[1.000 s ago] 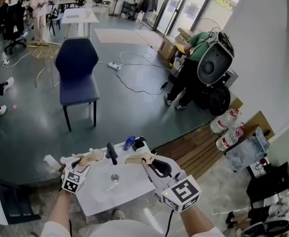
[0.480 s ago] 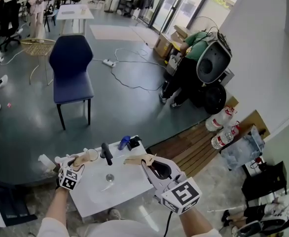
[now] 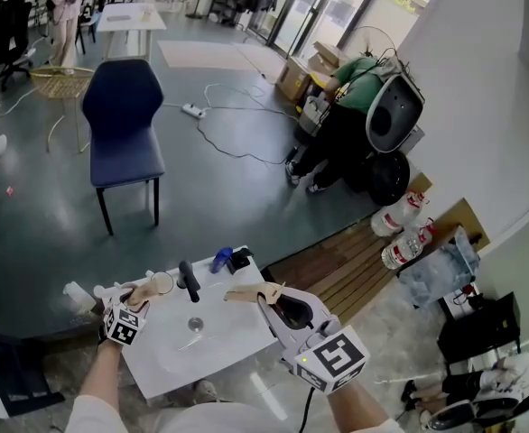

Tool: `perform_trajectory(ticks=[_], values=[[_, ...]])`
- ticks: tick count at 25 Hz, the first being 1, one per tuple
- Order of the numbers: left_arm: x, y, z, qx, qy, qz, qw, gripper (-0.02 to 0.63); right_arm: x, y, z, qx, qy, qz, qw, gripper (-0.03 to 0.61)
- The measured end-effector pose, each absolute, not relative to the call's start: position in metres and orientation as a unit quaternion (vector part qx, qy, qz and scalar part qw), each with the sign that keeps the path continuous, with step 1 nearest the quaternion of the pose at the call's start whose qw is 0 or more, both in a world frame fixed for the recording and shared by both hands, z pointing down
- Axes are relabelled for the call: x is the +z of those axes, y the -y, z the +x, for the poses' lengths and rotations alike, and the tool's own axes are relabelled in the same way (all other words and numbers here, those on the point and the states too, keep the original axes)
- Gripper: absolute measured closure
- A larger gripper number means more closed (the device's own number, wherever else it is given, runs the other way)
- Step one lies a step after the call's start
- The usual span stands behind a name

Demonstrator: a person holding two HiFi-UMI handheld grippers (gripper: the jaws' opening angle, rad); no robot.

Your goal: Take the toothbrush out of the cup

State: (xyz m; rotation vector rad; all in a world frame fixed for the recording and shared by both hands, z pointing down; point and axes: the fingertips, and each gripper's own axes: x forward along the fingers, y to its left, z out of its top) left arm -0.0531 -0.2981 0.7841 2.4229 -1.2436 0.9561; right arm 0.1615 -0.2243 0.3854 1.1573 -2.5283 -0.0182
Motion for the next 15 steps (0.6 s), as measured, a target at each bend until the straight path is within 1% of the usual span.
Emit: perform_trajectory(ticks=[15], values=[[0.806,0.312,-0.047,0.362,0.437,0.815,0.12,0.399,0.388,0.223,0.183,0.0,0.885,0.425,0.193,0.551]])
